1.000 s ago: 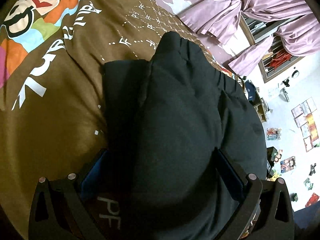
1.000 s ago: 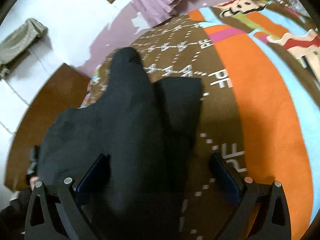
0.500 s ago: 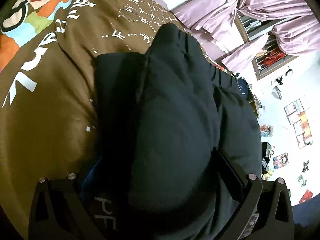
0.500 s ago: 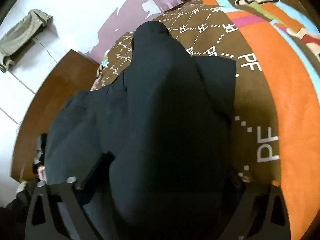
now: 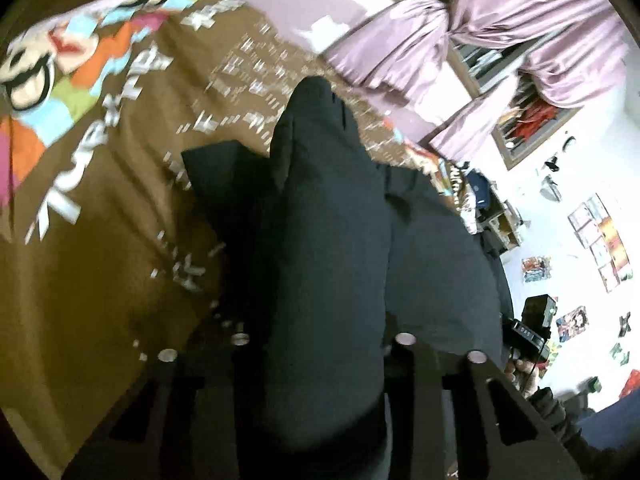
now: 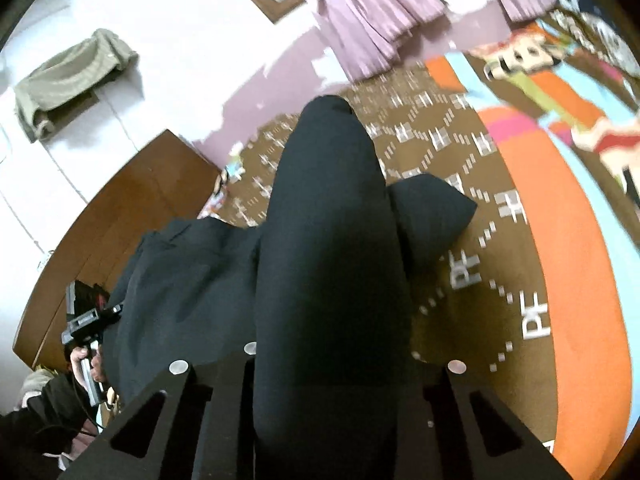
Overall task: Fold large clothes
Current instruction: 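Grasp the black jacket with both tools and lift it, folding it over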
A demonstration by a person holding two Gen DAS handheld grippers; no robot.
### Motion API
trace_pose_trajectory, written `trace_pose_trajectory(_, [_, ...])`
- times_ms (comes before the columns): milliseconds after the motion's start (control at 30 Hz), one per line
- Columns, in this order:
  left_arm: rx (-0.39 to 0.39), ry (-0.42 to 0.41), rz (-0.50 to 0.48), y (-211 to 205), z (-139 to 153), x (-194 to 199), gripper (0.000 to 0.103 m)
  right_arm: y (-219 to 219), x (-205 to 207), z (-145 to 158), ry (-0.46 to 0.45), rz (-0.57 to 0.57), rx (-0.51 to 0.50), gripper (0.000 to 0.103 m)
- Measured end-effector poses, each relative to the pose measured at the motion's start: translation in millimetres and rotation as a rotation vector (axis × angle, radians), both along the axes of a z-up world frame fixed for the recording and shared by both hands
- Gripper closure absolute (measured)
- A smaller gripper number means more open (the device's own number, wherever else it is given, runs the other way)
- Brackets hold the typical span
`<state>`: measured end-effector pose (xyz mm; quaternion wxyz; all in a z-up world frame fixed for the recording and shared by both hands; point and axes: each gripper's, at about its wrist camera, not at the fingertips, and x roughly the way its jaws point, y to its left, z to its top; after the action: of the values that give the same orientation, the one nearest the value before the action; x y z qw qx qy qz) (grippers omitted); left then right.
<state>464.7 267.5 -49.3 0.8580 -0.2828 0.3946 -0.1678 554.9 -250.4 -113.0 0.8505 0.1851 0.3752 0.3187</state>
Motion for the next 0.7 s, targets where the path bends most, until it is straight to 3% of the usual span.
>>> trace_pose_trajectory(100, [-0.042, -0.06, -0.014, -5.9, 17.9, -2.8, 0.08, 8.7, -4.7, 23.0, -0.05, 0.006, 0.01, 0.085])
trace_pose_trajectory(267, [-0.037, -0.15, -0.014, -11.2, 56.5, -9.5, 0.081, 22.0, -7.6, 63.8, -0.114, 0.021, 0.068, 0.085])
trace_pose_trajectory(433, [-0.032, -0.217, 0.012, 10.8, 87.2, -21.4, 0.081, 49.2, -8.8, 79.7, -0.137, 0.065, 0.08, 0.085])
trace_pose_trajectory(533, [-0.02, -0.224, 0.037, 25.1, 91.4, -28.8, 0.081, 67.9, -5.3, 70.5, -0.119, 0.084, 0.061, 0.085])
trace_pose_trajectory(600, [-0.011, -0.205, 0.058, 35.4, 82.1, -32.1, 0.081, 74.3, -2.8, 57.2, -0.089, 0.088, 0.051, 0.085])
trace_pose_trajectory(700, [0.006, -0.147, 0.082, 46.3, 59.5, -30.7, 0.081, 90.4, 5.3, 19.5, -0.018, 0.067, -0.04, 0.085])
